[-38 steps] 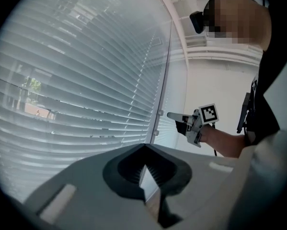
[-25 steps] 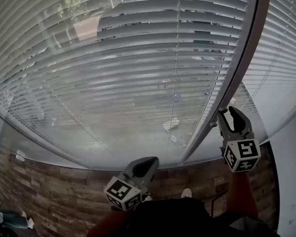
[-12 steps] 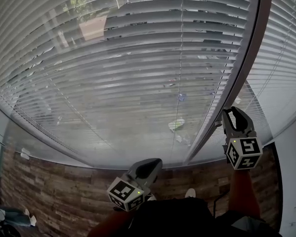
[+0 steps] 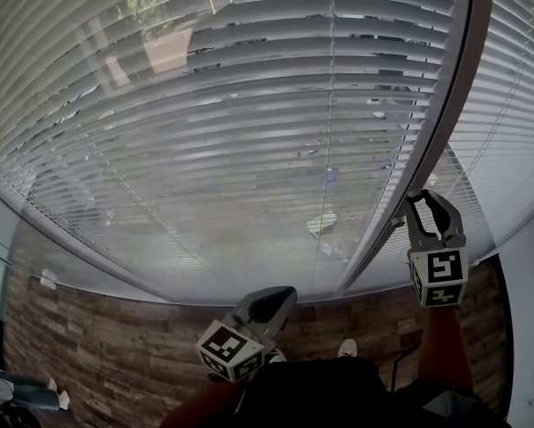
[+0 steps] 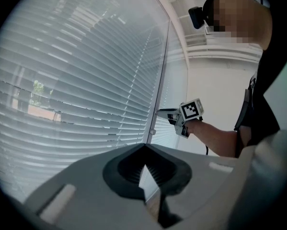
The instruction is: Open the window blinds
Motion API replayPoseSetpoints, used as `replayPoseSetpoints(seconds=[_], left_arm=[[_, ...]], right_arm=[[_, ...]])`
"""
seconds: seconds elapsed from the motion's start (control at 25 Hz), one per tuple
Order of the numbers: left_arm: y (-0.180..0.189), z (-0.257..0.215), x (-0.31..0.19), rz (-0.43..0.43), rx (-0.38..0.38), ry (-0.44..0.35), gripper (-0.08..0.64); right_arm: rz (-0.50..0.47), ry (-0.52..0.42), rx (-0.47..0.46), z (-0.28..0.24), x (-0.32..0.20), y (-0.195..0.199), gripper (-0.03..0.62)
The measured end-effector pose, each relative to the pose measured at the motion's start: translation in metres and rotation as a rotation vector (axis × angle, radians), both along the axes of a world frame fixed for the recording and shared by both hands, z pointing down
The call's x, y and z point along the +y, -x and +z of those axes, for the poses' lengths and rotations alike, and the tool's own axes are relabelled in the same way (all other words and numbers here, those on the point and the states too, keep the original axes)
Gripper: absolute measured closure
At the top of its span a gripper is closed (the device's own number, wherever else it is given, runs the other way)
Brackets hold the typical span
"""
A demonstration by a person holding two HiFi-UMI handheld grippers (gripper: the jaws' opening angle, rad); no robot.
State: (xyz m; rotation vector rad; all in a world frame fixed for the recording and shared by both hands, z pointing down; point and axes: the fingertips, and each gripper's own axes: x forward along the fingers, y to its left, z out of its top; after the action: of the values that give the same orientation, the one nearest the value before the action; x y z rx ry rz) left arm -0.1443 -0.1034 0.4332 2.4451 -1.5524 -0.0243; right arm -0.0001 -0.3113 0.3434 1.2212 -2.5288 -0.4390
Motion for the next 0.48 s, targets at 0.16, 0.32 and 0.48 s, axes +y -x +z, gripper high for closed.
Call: replayPoseSetpoints(seconds=[0.16,0.32,0.48], left_arm=[[-0.0009,-0.0009,-0.0015,0.003,0.007,-0.002,0.56],[0.001,0.0001,-0.0042,0.005,0.011,-0.003,0.56],[0.0025,0.0018,-0.005,0.005,0.002,0.003,0.56]], right_arm=[[0.022,-0.086,0.13,-0.0017,0.0002,0.0019,0.445],[0.055,-0.172,0.261,0.004,-0.0014,0.0017,0.445],[0.071,-0.217,0.344,0.0059,0.0001,0.0042,0.445]])
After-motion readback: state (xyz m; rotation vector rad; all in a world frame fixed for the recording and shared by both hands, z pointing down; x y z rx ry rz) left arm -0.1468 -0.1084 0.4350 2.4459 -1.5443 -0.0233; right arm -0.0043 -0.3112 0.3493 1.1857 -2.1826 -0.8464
